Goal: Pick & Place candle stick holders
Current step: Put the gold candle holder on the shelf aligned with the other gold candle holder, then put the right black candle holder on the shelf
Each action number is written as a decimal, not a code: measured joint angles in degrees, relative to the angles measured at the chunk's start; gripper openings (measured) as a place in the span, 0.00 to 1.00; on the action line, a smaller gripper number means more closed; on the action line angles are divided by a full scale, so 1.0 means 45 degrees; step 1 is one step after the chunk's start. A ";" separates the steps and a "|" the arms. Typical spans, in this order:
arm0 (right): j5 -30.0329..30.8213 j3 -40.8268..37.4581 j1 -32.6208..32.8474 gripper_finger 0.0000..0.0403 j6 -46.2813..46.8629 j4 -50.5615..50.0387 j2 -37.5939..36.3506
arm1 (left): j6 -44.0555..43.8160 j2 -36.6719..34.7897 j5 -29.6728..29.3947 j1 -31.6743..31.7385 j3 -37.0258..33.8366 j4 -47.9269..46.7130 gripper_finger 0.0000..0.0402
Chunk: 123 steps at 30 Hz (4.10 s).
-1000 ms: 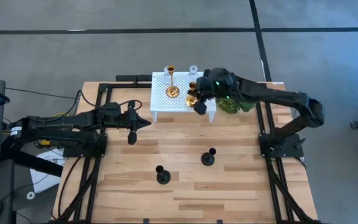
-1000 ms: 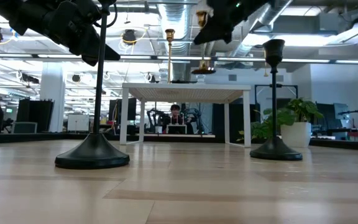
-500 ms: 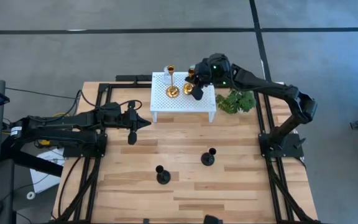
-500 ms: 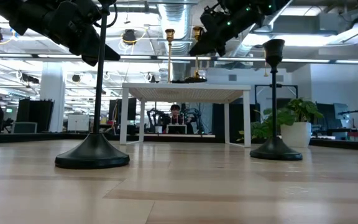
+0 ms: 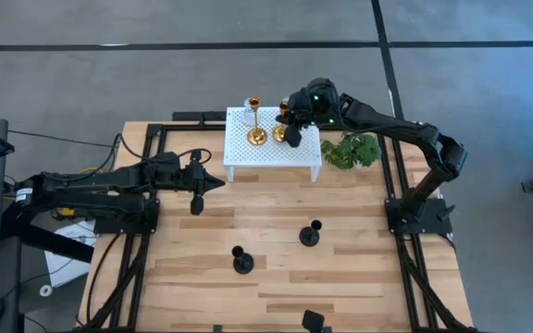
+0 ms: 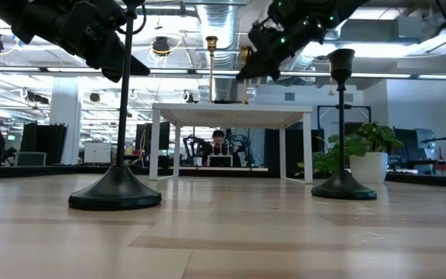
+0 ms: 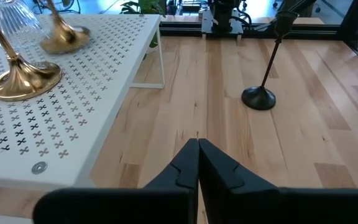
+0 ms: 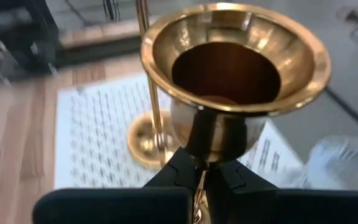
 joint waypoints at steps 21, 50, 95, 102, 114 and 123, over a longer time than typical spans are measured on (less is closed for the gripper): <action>-0.0096 0.0000 -0.0141 0.06 -0.0067 -0.0105 0.0392 | 0.0004 0.0000 0.0000 0.0000 0.0000 0.0000 0.03; 0.0103 -0.0019 0.0349 0.56 0.0126 -0.6414 -0.3997 | 0.0004 -0.0005 0.0000 0.0000 -0.0005 0.0005 0.03; 0.2242 -1.1943 0.9093 0.42 0.6615 0.2528 -0.7290 | 0.0004 -0.0005 0.0000 0.0000 -0.0011 0.0000 0.03; 0.2242 -1.1943 0.9615 0.60 0.6599 0.4675 -0.4983 | 0.0004 -0.0005 0.0000 0.0000 -0.0014 0.0000 0.03; 0.2235 -1.1943 0.9781 0.30 0.6670 0.6566 -0.3846 | 0.0004 -0.0005 0.0000 0.0000 -0.0014 0.0000 0.03; 0.2856 -1.1625 0.9645 0.03 0.6914 0.4967 -0.5201 | 0.0004 -0.0005 0.0000 0.0000 -0.0012 0.0000 0.03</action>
